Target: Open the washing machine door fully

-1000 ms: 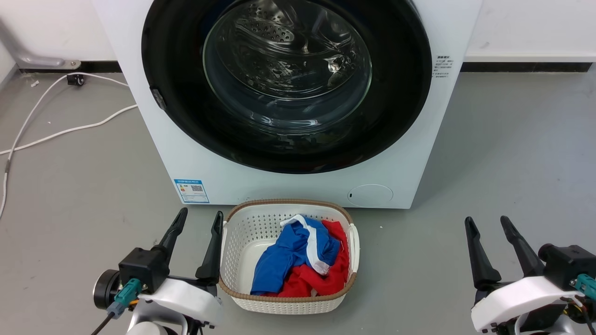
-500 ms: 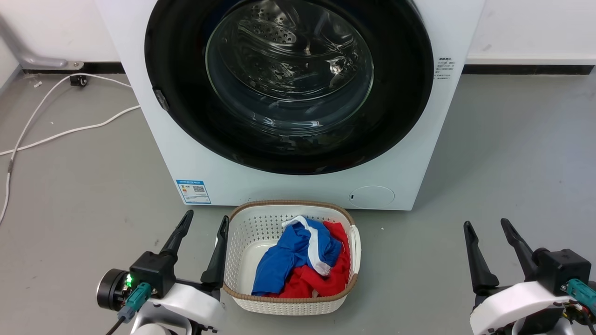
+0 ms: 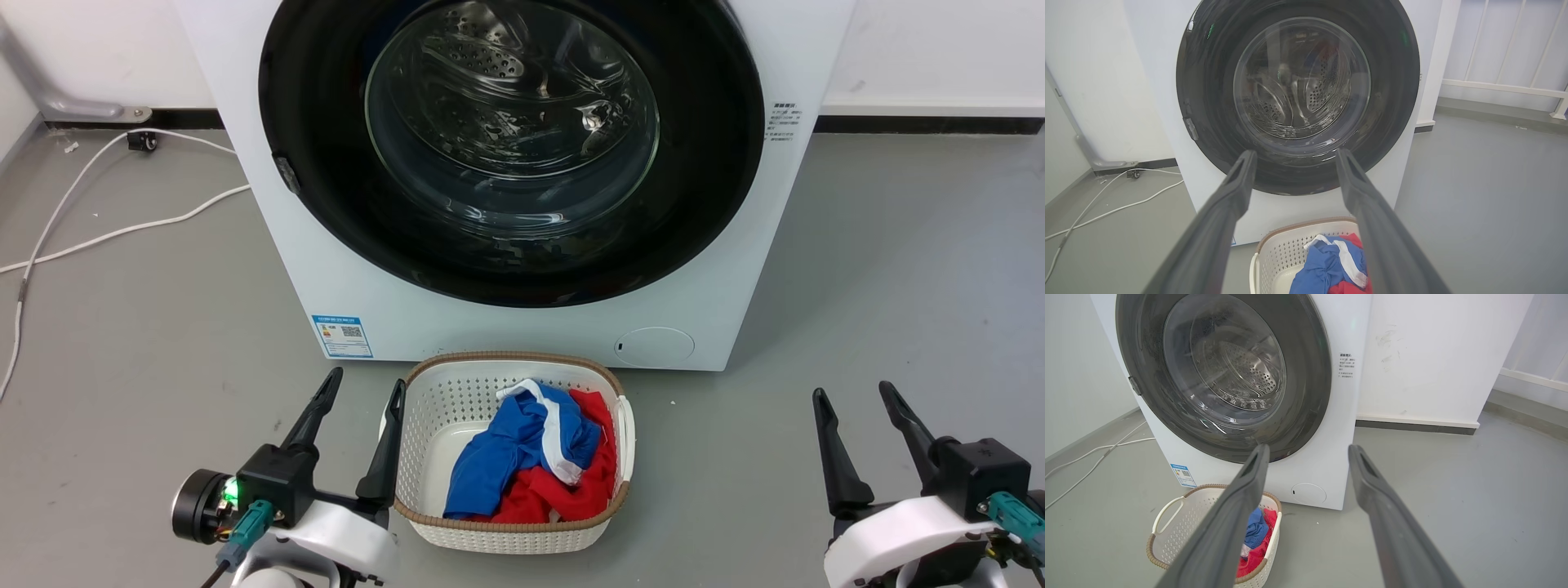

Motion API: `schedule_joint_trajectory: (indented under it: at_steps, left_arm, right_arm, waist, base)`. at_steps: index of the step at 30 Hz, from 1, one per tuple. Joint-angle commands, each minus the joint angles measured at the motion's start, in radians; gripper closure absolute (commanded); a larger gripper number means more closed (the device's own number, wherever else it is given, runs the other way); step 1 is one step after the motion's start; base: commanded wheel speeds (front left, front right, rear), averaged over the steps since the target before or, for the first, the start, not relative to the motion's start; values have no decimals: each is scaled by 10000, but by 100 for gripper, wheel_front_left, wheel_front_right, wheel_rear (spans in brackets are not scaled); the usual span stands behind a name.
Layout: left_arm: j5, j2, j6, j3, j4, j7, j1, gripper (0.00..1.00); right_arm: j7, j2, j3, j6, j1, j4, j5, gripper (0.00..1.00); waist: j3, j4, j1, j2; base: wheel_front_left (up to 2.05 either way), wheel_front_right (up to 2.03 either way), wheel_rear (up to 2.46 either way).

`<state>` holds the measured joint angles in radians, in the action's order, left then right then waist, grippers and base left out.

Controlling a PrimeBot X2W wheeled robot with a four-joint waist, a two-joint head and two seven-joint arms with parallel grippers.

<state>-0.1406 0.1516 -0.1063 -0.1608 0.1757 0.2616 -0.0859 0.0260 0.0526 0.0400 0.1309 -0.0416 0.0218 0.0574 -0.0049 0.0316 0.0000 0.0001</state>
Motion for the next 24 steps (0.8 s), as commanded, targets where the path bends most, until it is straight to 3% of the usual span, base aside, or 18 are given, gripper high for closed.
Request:
schedule_joint_trajectory:
  at_steps: [1, 19, 20, 21, 22, 23, 24]
  left_arm:
    - [-23, -22, -40, 32, 30, 50, -94, 0]
    - [-309, -139, -149, 179, 112, 41, -107, 0]
    - [-308, -140, -150, 180, 110, 39, -111, 0]
    - [-303, -144, -156, 184, 106, 39, -117, 0]
    - [-298, -148, -161, 187, 103, 41, -124, 0]
    - [-299, -152, -168, 188, 102, 39, -129, 0]
    - [-297, -156, -173, 189, 102, 39, -136, 0]
  right_arm:
    - [54, -44, 9, -3, -75, -15, 16, 0]
    - [168, -43, 65, -1, 96, -241, 454, 0]
    - [166, -43, 71, -3, 104, -251, 477, 19]
    - [169, -43, 68, -3, 106, -263, 567, 64]
    - [175, -43, 69, -1, 112, -265, 572, 91]
    - [184, -43, 34, -1, 114, -258, 612, 100]
    - [195, -43, 14, -1, 109, -251, 749, 100]
  waist:
    - [4, -2, 0, -1]
    - [59, 15, 0, -1]
    - [68, 18, 0, -1]
    - [78, 22, 0, -1]
    - [89, 26, 0, -1]
    - [97, 33, 0, -1]
    - [106, 39, 0, -1]
  base:
    - [0, 0, 0]
    - [0, 0, 0]
    - [0, 0, 0]
    - [0, 0, 0]
    - [0, 0, 0]
    - [0, 0, 0]
    - [0, 0, 0]
